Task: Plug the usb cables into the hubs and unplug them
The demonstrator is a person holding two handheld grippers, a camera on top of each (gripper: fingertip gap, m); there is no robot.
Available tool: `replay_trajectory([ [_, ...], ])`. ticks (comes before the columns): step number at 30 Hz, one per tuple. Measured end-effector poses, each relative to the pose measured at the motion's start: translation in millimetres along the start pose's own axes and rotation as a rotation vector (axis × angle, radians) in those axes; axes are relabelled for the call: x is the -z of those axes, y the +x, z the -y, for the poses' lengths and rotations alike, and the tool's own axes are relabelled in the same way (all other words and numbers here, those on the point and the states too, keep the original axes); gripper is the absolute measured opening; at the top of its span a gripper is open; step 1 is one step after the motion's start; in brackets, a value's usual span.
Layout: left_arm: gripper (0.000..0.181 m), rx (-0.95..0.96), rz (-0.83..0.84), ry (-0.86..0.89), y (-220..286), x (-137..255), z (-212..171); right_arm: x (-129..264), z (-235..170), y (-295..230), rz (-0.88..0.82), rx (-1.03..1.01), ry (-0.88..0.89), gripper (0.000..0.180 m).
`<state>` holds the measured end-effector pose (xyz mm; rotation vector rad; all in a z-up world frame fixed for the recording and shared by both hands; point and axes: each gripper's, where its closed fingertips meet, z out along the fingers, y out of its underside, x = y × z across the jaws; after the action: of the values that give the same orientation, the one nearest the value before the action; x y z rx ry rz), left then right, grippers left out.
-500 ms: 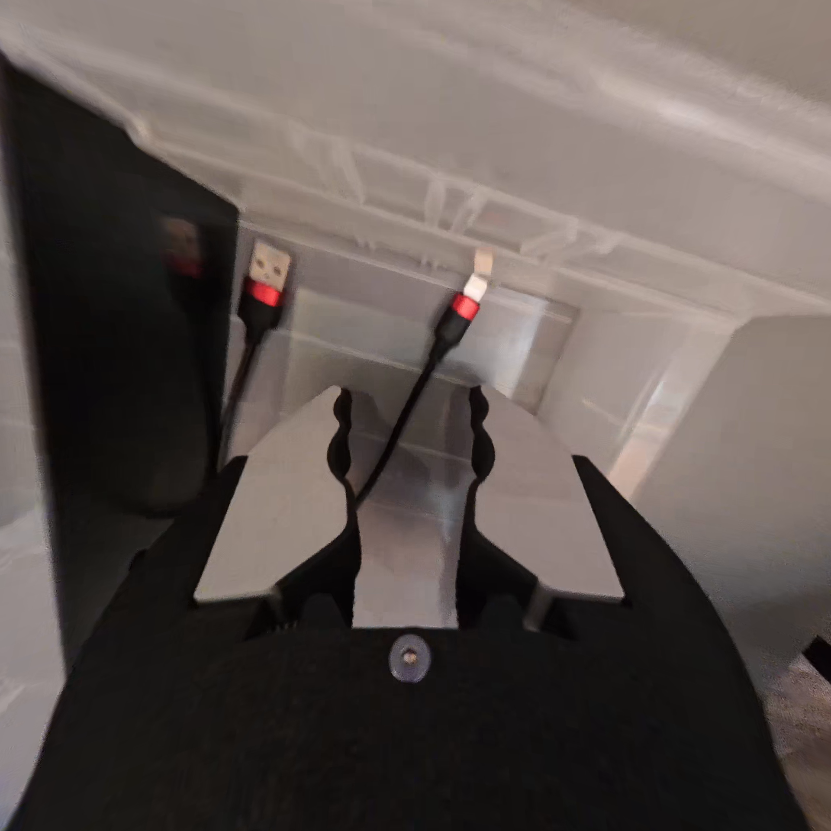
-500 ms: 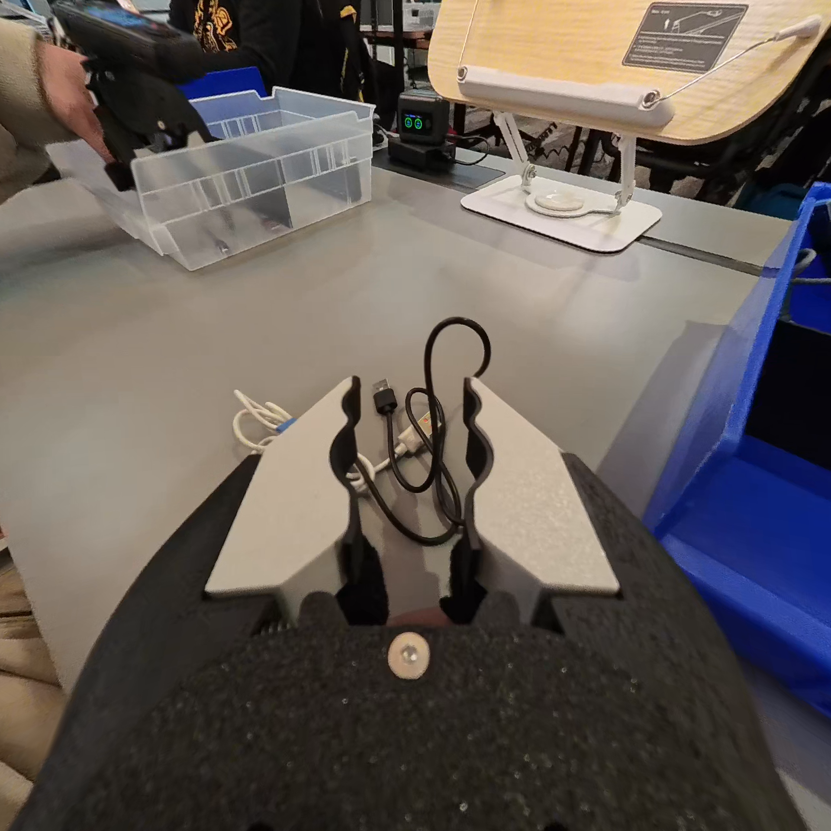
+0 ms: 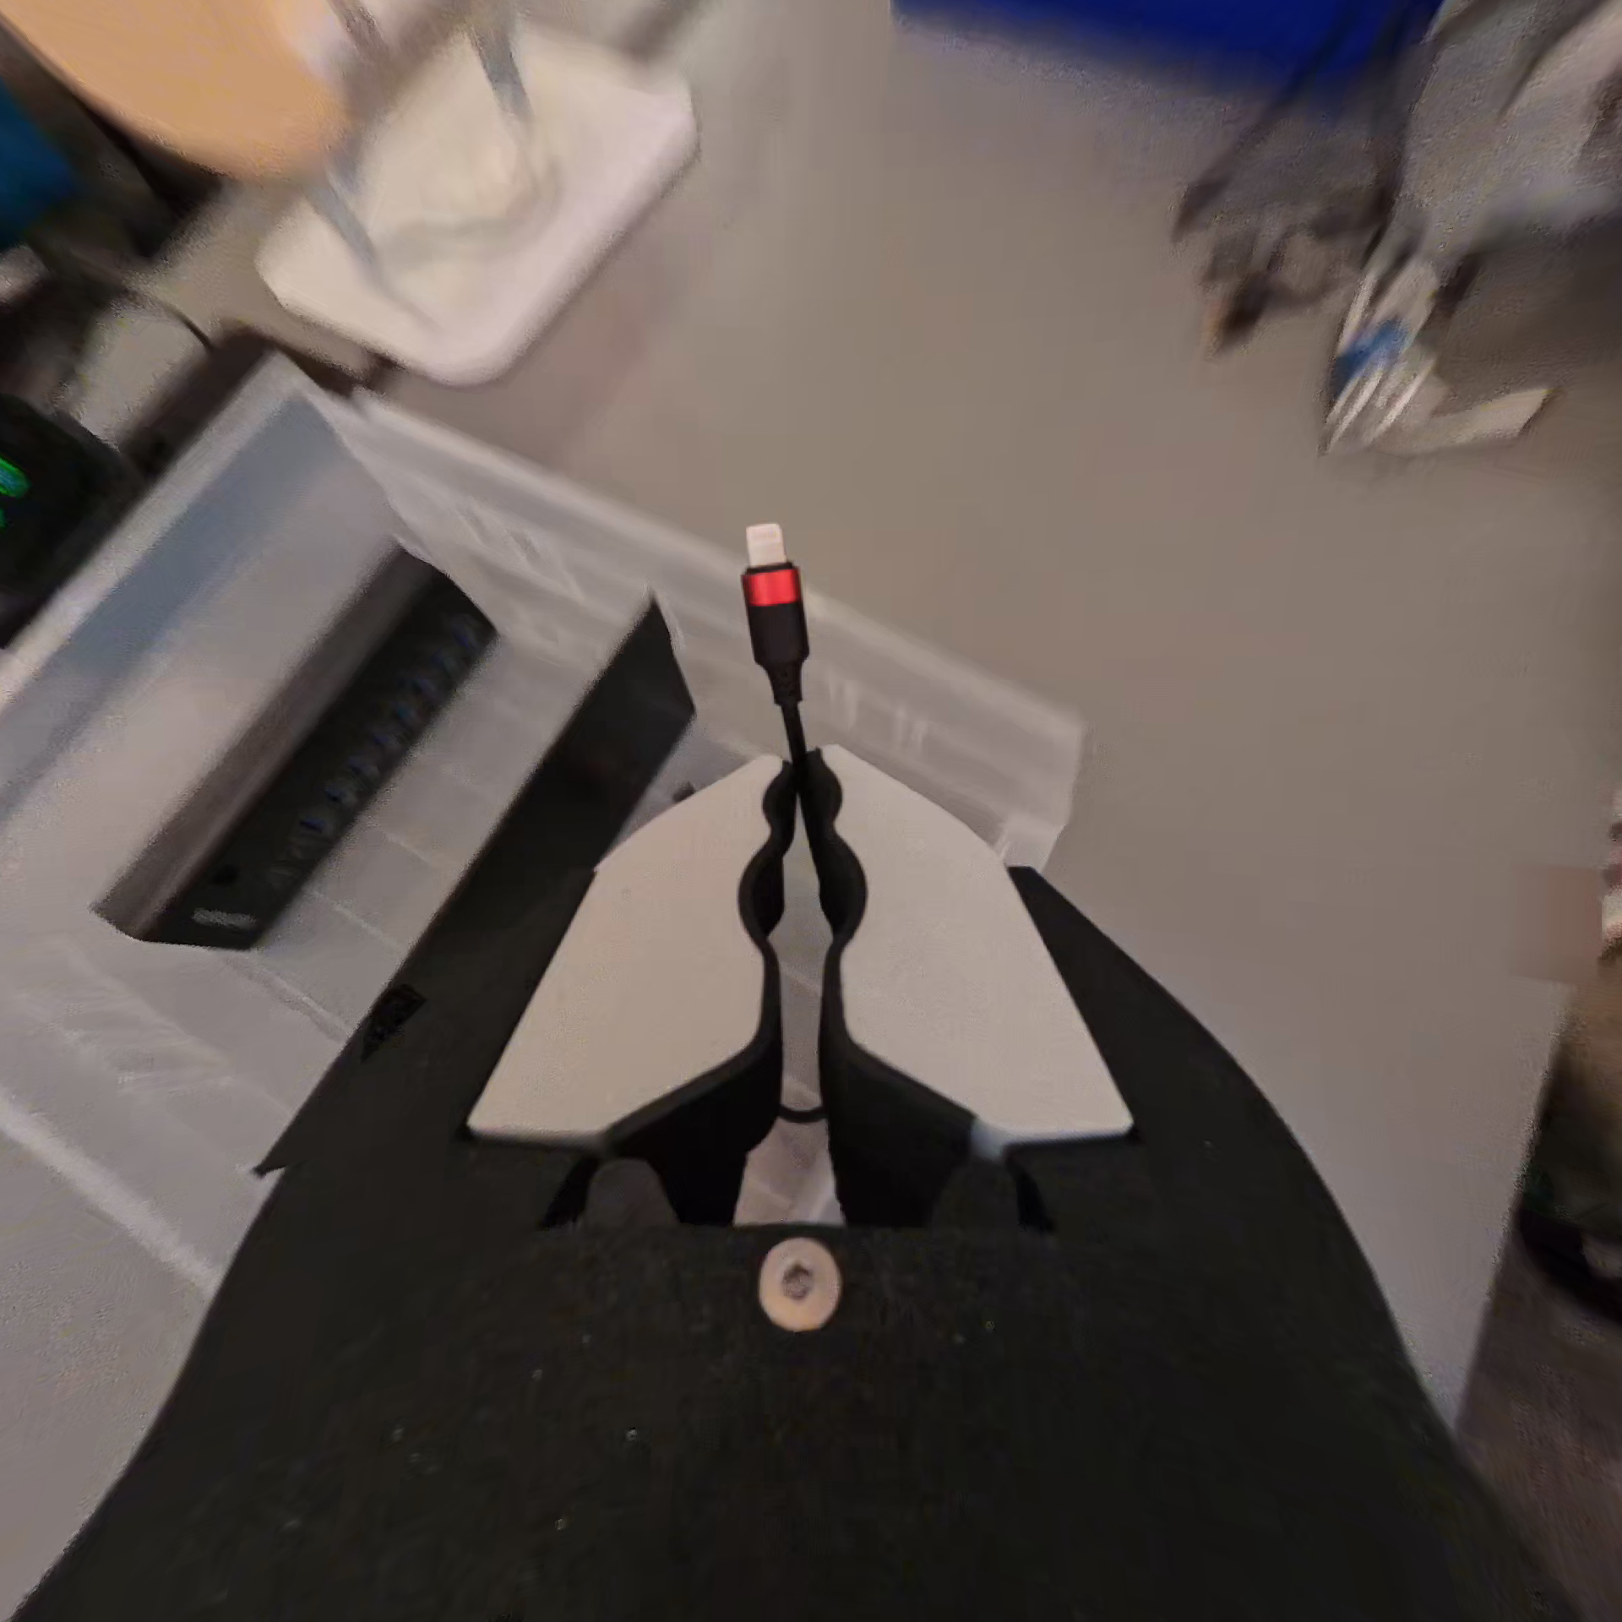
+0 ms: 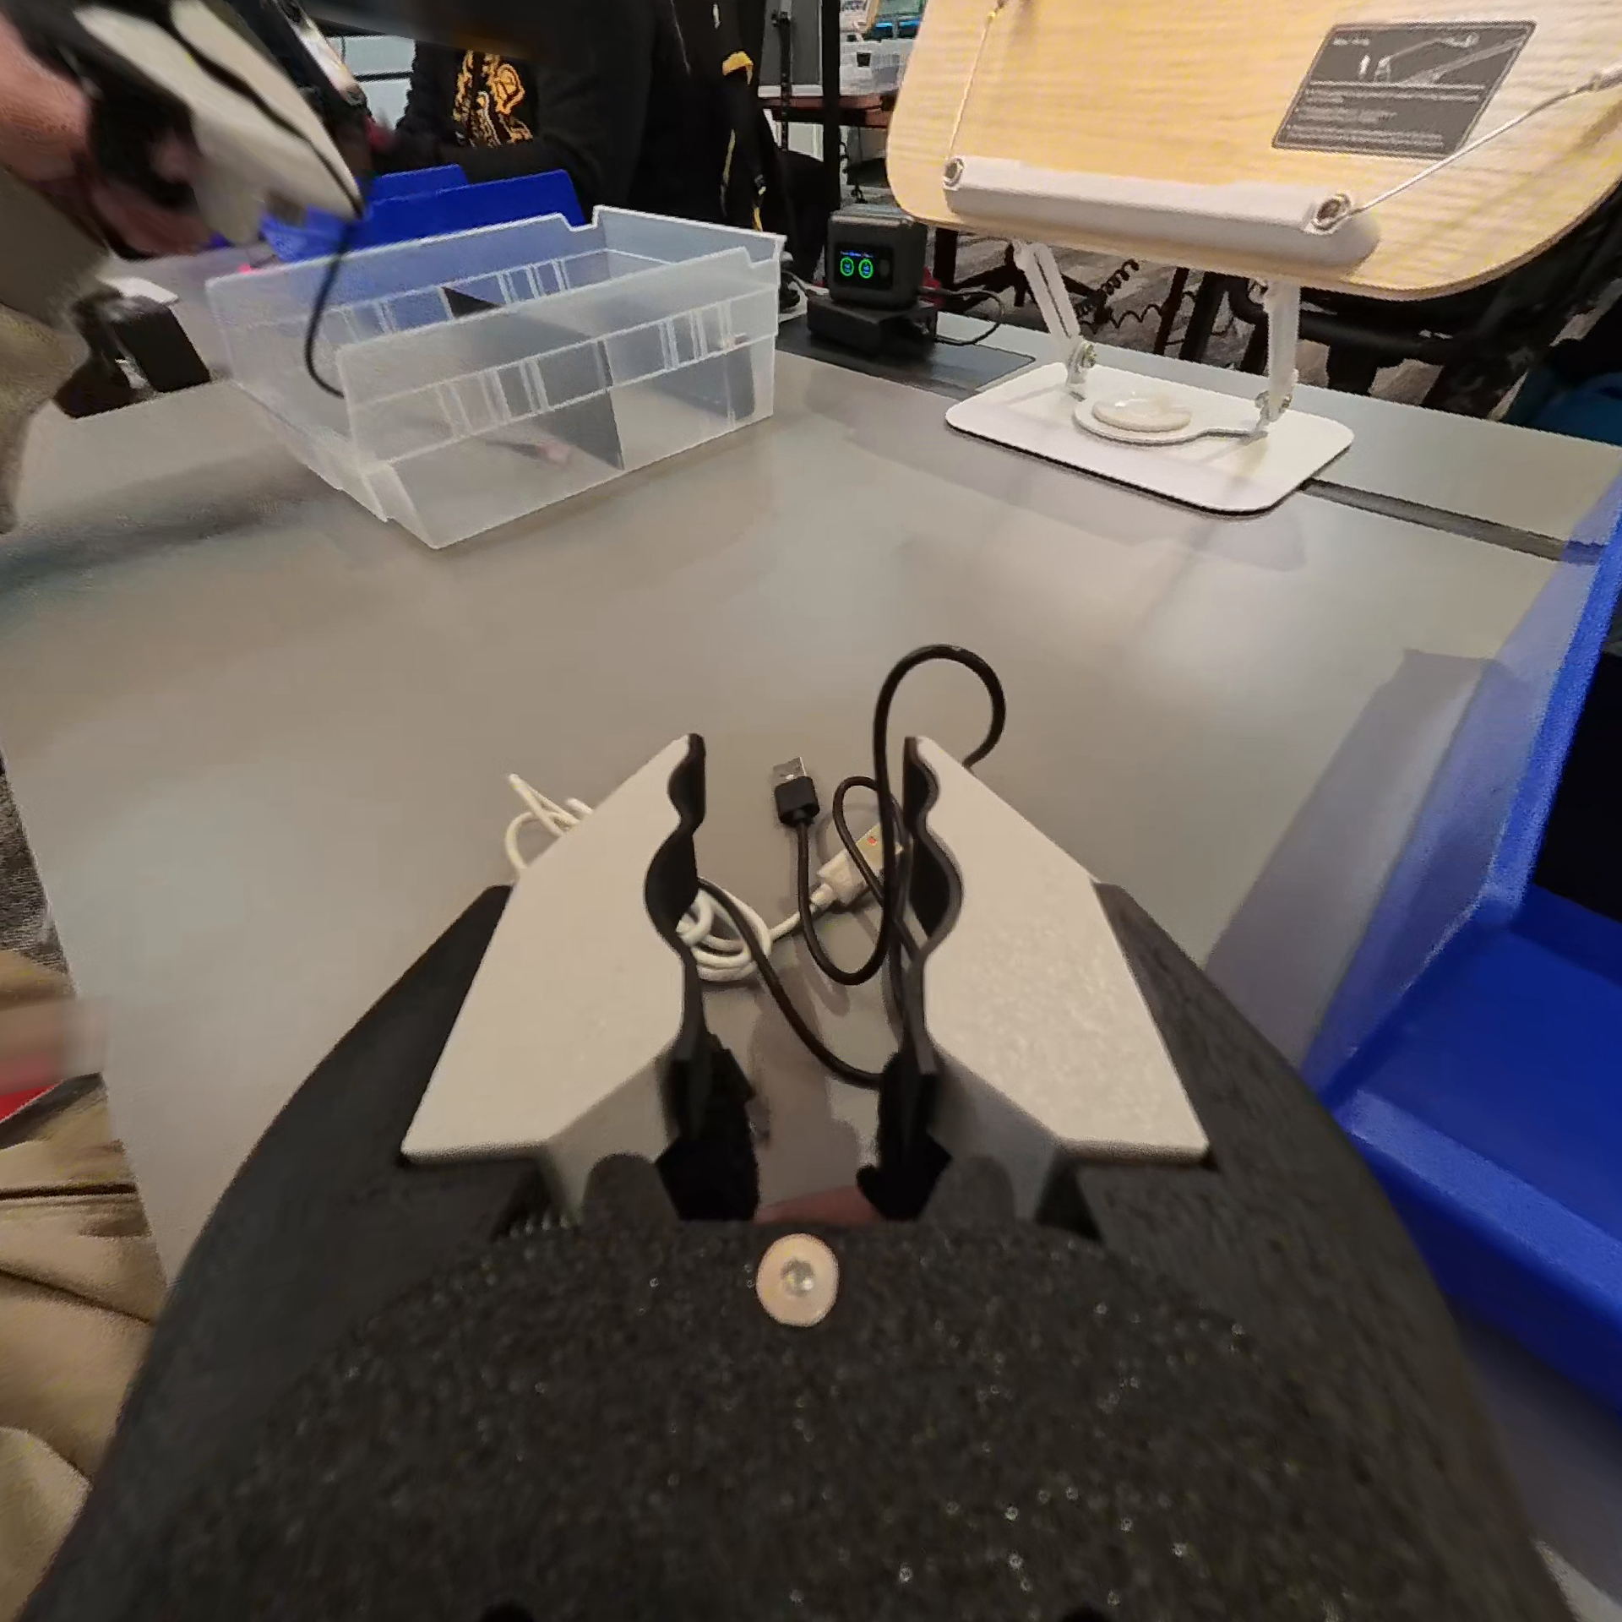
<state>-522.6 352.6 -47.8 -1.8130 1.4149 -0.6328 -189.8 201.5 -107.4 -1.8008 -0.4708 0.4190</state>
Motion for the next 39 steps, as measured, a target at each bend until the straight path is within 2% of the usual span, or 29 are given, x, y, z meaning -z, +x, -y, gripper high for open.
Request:
replay_trajectory([
  [4,0.001,0.007,-0.052,0.351,42,52,78,1,9,-13,0.056,-0.01,0.033,0.045],
  [7,0.001,-0.021,-0.073,0.451,85,52,123,-1,21,-34,0.147,-0.045,0.075,0.045],
  [10,0.002,0.009,-0.064,0.49,122,34,160,-3,48,-66,0.263,-0.129,0.14,0.046],
  [13,0.001,0.135,-0.094,0.537,150,4,189,-4,75,-106,0.366,-0.099,0.205,0.046],
  [16,0.001,0.256,-0.157,0.544,179,-45,201,-5,90,-126,0.373,-0.08,0.271,0.045],
  [19,0.001,0.338,-0.2,0.551,200,-90,209,-17,90,-122,0.338,-0.152,0.262,0.043],
  [20,0.001,0.362,-0.219,0.556,204,-100,213,-18,87,-123,0.362,-0.179,0.25,0.038],
  [22,0.001,0.405,-0.236,0.569,205,-114,218,-17,78,-114,0.343,-0.202,0.227,0.002],
  [23,0.001,0.425,-0.233,0.58,203,-118,220,-16,74,-100,0.287,-0.203,0.223,0.001],
  [26,0.005,0.502,-0.205,0.569,190,-123,205,-9,62,-67,0.203,-0.145,0.177,0.001],
  [27,0.018,0.525,-0.194,0.57,185,-122,196,-7,61,-56,0.147,-0.059,0.162,0.001],
  [30,0.022,0.623,-0.113,0.581,172,-116,150,-6,53,-37,0.028,0.294,0.04,0.001],
  [33,0.022,0.753,0.055,0.609,155,-105,87,-17,9,-65,0.19,0.61,-0.211,0.001],
  [35,0.022,0.825,0.142,0.619,149,-95,50,-26,-21,-67,0.211,0.738,-0.379,0.001],
  [37,0.021,0.87,0.158,0.615,148,-87,30,-31,-50,-78,0.311,0.726,-0.504,0.001],
  [39,0.021,0.858,0.147,0.607,145,-80,25,-36,-64,-79,0.322,0.708,-0.559,0.001],
])
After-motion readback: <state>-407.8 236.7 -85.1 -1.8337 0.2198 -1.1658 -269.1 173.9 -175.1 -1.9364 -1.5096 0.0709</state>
